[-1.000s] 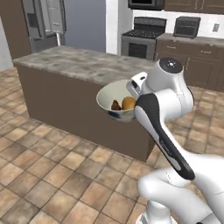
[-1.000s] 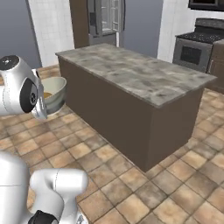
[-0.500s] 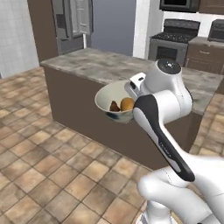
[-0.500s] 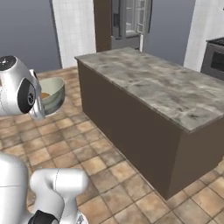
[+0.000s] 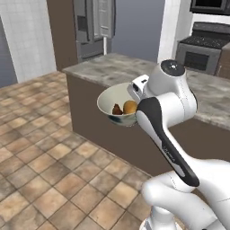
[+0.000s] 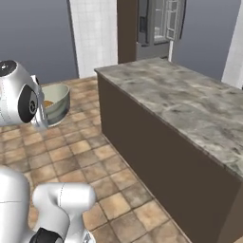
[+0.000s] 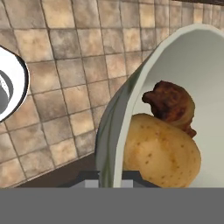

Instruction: Pick the chicken drumstick and potato from their plates and place them in the bowl. Then put the bowl in the fridge.

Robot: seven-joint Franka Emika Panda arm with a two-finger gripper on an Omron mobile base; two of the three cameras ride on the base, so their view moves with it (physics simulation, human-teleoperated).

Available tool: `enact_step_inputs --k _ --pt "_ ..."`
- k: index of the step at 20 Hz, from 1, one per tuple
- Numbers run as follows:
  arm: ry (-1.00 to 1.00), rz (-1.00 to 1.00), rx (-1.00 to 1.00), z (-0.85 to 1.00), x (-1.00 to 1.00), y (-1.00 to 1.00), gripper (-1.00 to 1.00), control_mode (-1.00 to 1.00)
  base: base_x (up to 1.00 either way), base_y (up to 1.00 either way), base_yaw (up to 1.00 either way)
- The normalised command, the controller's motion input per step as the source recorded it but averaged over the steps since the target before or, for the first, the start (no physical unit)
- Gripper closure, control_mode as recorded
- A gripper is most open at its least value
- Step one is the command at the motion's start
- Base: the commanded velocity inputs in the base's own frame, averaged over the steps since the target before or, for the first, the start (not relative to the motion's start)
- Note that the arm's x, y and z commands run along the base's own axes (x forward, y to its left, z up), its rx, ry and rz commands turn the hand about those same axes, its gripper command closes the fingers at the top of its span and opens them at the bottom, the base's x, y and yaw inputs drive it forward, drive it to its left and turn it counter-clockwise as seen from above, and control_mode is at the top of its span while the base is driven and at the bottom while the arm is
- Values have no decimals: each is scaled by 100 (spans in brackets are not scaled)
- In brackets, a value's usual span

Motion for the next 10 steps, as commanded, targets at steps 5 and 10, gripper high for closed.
enact_step_inputs --k 5,10 --pt "0 0 0 0 0 0 100 100 94 31 12" --pt "0 0 0 0 0 0 100 100 94 32 10"
